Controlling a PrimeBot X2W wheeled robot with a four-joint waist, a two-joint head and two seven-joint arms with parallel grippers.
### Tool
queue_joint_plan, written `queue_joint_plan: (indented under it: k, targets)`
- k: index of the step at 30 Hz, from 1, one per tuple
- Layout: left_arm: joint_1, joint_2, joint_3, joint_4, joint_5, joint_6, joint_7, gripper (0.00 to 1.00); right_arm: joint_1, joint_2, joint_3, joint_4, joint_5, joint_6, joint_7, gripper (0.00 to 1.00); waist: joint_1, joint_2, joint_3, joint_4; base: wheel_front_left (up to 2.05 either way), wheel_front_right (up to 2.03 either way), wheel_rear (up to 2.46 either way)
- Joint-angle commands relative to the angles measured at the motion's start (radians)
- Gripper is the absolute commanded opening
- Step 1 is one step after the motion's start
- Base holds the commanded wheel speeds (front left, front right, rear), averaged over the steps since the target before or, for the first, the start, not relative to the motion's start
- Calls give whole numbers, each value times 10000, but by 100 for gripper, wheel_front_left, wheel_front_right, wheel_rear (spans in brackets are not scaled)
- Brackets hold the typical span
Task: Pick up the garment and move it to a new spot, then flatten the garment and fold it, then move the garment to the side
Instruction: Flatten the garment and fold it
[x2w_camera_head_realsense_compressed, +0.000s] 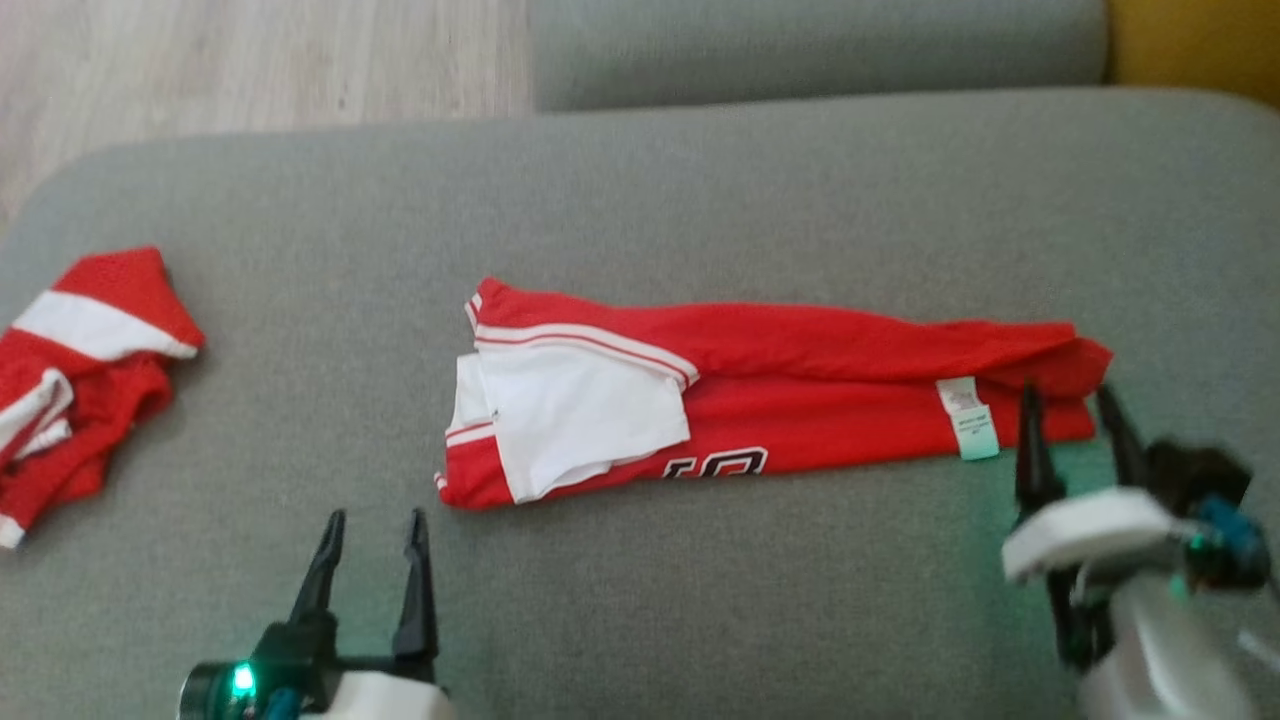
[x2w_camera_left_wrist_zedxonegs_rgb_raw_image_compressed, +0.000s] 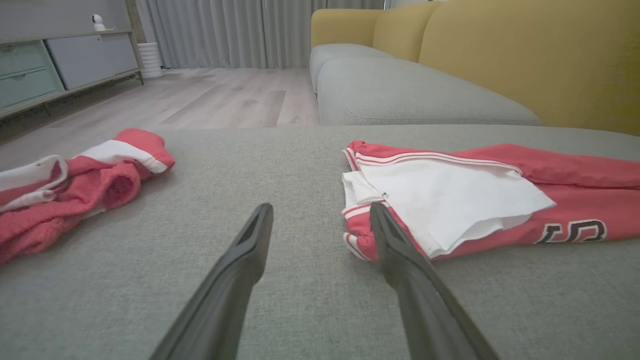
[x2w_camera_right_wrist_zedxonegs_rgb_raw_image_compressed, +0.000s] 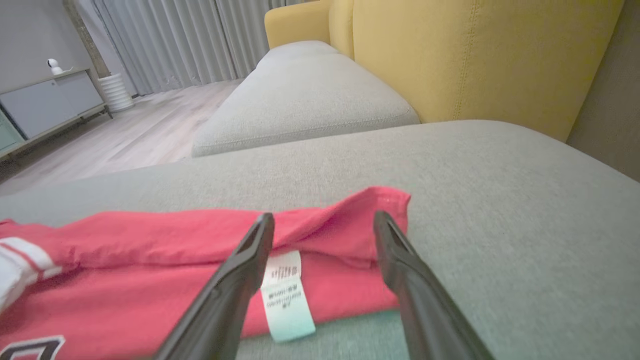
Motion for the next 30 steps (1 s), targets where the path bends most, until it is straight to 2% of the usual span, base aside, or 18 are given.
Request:
queue_joint_plan:
  k: [1,9,11,16,21,22,23,24,30]
  targets:
    - [-554,-12,187,-353,11,-50,-53,100,-925,-36,68,-235,-112,65,-111,100,-1,0,524,91,0,0,0]
    - [-1162,-12,-147,-247,-83,-146,-53,100,-2261,-246,-1034,1000,-669,65,-111,100,-1,0,1428,254,0,0,0]
    - [-1369,-12,-224,-206,-85,-180,-53,100,-2688,-401,-1348,1859,-1023,65,-111,100,-1,0,1676,329,0,0,0]
    - [-1603,-12,-284,-168,-76,-221,-53,100,-2974,-490,-2143,2960,-1518,65,-111,100,-1,0,1867,414,0,0,0]
    - [-1642,-12,-284,-153,-90,-211,-53,100,-3003,-286,-2180,3902,-1519,65,-111,100,-1,0,1829,418,0,0,0]
    - [-1629,-12,-283,-144,-104,-209,-53,100,-2986,-245,-2093,4047,-1423,65,-111,85,-1,0,1801,412,0,0,0]
    - [-1614,-12,-286,-135,-119,-206,-53,100,-2964,-215,-2026,4124,-1300,65,-111,24,-1,0,1769,404,0,0,0]
    - [-1597,-12,-291,-128,-138,-200,-53,100,-2926,-197,-1945,4148,-1184,65,-111,0,-1,0,1734,395,0,0,0]
    - [-1452,-12,-331,-126,-280,-134,-53,100,-2707,-627,-2089,3033,-677,65,-111,0,-1,0,1436,304,0,0,0]
